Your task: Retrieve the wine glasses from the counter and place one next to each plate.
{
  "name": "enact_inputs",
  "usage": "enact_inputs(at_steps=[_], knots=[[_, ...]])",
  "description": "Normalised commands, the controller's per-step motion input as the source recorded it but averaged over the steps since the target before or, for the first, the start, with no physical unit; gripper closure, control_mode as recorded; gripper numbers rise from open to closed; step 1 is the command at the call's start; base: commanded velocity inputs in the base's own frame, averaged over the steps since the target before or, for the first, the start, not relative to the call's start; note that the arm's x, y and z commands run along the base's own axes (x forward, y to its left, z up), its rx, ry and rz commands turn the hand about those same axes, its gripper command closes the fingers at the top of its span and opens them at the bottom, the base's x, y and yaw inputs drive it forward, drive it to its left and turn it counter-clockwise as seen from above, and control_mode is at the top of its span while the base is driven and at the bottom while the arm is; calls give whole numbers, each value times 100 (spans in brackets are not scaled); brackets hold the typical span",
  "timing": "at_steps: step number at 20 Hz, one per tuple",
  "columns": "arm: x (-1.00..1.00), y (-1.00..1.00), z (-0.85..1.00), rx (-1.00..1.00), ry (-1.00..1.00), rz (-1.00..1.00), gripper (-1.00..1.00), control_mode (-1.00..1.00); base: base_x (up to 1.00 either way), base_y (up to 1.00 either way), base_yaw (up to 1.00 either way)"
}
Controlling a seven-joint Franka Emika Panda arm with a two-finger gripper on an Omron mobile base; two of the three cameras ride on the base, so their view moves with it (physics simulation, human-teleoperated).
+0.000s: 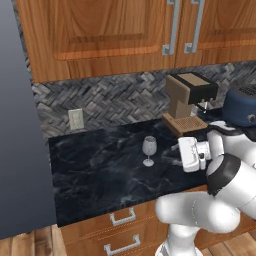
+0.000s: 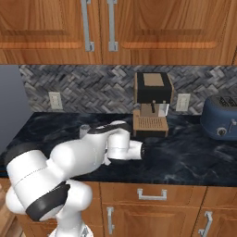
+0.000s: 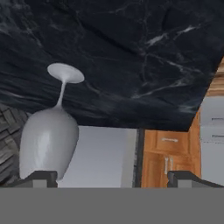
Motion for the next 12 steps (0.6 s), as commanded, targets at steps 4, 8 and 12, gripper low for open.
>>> enact_inputs(at_steps=[4, 8, 12], knots=[[30, 26, -28, 0, 2, 0, -100, -100, 0, 0, 0], [22, 21, -19, 0, 1, 0, -100, -100, 0, 0, 0], [29, 17, -17, 0, 1, 0, -100, -100, 0, 0, 0]])
